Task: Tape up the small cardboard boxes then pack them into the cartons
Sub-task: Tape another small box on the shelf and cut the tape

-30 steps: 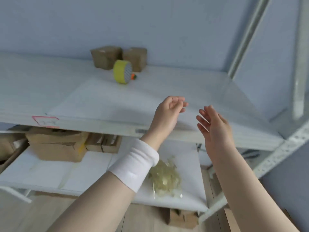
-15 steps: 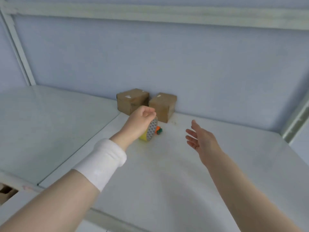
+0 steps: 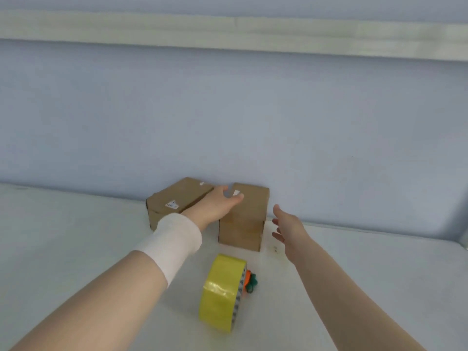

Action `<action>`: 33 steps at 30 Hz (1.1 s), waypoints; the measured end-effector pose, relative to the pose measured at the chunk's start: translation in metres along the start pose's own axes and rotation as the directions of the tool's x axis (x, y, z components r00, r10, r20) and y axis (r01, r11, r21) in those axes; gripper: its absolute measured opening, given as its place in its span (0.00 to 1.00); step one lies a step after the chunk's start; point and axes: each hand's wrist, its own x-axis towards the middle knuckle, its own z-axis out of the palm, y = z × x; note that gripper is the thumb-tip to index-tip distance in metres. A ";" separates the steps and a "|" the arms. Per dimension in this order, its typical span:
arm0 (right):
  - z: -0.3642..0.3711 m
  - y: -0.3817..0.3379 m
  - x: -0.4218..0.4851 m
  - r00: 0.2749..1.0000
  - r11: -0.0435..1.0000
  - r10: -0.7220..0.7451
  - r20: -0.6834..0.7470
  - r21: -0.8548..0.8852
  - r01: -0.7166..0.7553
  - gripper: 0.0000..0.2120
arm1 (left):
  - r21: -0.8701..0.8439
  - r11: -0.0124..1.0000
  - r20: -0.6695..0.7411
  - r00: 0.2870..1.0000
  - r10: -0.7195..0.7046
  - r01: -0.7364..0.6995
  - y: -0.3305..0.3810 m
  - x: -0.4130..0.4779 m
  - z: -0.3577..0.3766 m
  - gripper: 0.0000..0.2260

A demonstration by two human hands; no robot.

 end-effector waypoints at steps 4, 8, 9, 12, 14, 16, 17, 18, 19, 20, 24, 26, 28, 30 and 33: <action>0.000 0.005 0.003 0.996 0.996 -0.087 0.038 -0.007 0.087 0.11 | -0.049 0.999 0.081 0.997 -0.006 0.010 0.002 0.007 0.007 0.39; -0.001 0.003 -0.008 0.986 0.986 -0.164 0.027 0.017 0.164 0.16 | -0.036 0.999 0.113 0.994 0.006 -0.002 0.020 -0.003 0.014 0.45; -0.002 -0.001 -0.011 0.979 0.980 -0.201 0.017 0.019 0.200 0.17 | -0.048 0.999 0.122 0.993 0.000 0.005 0.027 -0.007 0.015 0.46; -0.012 -0.011 -0.029 0.930 0.930 -0.369 -0.012 -0.011 0.368 0.15 | -0.041 0.999 0.114 0.993 0.005 0.000 0.049 -0.023 0.021 0.48; -0.024 -0.016 -0.046 0.875 0.875 -0.483 -0.018 -0.028 0.483 0.14 | -0.070 0.997 0.073 0.996 0.050 -0.045 0.064 -0.036 0.025 0.46; -0.042 -0.018 -0.060 0.824 0.823 -0.567 -0.027 -0.055 0.565 0.17 | -0.169 0.981 0.041 0.993 0.107 -0.099 0.076 -0.051 0.027 0.43; -0.053 -0.018 -0.068 0.806 0.806 -0.591 -0.032 -0.048 0.589 0.20 | -0.244 0.963 0.039 0.991 0.128 -0.115 0.081 -0.059 0.028 0.41; -0.063 -0.018 -0.076 0.805 0.806 -0.592 -0.026 -0.004 0.592 0.27 | -0.325 0.937 0.050 0.987 0.150 -0.126 0.085 -0.069 0.028 0.40; -0.074 -0.018 -0.084 0.822 0.820 -0.569 0.001 0.074 0.567 0.36 | -0.401 0.907 0.076 0.981 0.177 -0.132 0.089 -0.078 0.030 0.39; -0.085 -0.018 -0.090 0.854 0.848 -0.518 0.054 0.161 0.504 0.44 | -0.468 0.874 0.110 0.973 0.202 -0.128 0.091 -0.088 0.034 0.39; -0.116 -0.011 -0.123 0.880 0.921 -0.365 0.303 0.254 0.295 0.38 | -0.600 0.792 0.146 0.957 0.249 -0.114 0.092 -0.123 0.065 0.32; -0.127 -0.003 -0.133 0.896 0.921 -0.358 0.263 0.255 0.294 0.36 | -0.594 0.796 0.083 0.976 0.203 -0.115 0.094 -0.139 0.082 0.25; -0.135 0.005 -0.141 0.916 0.920 -0.377 0.139 0.170 0.354 0.37 | -0.548 0.823 -0.002 0.984 0.180 -0.152 0.097 -0.156 0.097 0.20; -0.140 0.011 -0.152 0.906 0.905 -0.424 0.020 -0.030 0.424 0.43 | -0.550 0.815 -0.009 0.977 0.213 -0.183 0.101 -0.174 0.111 0.22; -0.139 0.018 -0.173 0.847 0.799 -0.532 0.022 -0.320 0.510 0.52 | -0.591 0.795 -0.025 0.989 0.149 -0.135 0.103 -0.195 0.124 0.38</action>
